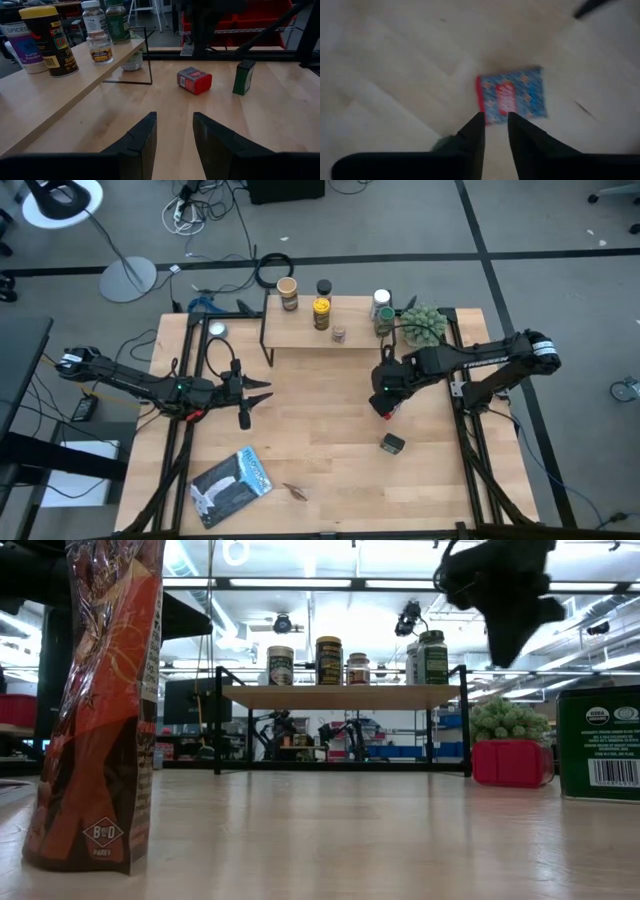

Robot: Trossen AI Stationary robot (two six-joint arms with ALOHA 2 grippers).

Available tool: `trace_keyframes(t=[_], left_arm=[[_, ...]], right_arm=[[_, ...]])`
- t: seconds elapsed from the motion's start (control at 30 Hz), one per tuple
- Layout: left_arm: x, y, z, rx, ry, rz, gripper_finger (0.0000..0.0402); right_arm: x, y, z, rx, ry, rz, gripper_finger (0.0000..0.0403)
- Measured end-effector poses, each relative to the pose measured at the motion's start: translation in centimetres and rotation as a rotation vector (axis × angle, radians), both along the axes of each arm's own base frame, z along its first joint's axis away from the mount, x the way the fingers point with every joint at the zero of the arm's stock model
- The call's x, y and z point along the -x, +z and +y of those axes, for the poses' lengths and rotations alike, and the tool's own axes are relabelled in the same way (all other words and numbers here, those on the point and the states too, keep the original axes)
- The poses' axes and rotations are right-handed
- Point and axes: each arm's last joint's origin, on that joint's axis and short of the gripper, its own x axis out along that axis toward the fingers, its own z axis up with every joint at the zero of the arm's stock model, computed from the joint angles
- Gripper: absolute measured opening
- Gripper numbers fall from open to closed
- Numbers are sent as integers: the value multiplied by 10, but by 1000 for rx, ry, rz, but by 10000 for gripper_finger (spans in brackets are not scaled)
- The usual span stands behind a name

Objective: Shelf spices
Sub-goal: Put the red seasoning can on the shelf

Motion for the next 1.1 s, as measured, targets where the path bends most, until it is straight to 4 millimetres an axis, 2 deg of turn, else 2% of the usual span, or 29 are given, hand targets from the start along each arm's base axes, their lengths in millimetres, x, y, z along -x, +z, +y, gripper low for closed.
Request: trace_keyframes(t=[0.2, 0.5, 0.7, 0.9, 1.1], left_arm=[[0, 0, 0, -1, 0, 3, 131], [0, 0, 0, 2, 0, 2, 131], [0, 0, 0, 3, 0, 1, 131], [0, 0, 0, 2, 0, 1, 131], [0, 0, 0, 3, 0, 1, 131]], right_arm=[[16, -6, 15, 34, -106, 113, 155], [38, -44, 40, 35, -231, 231, 272], [47, -68, 45, 3, -314, 257, 337], [46, -73, 44, -5, -324, 236, 374], [44, -68, 43, -2, -326, 226, 381]])
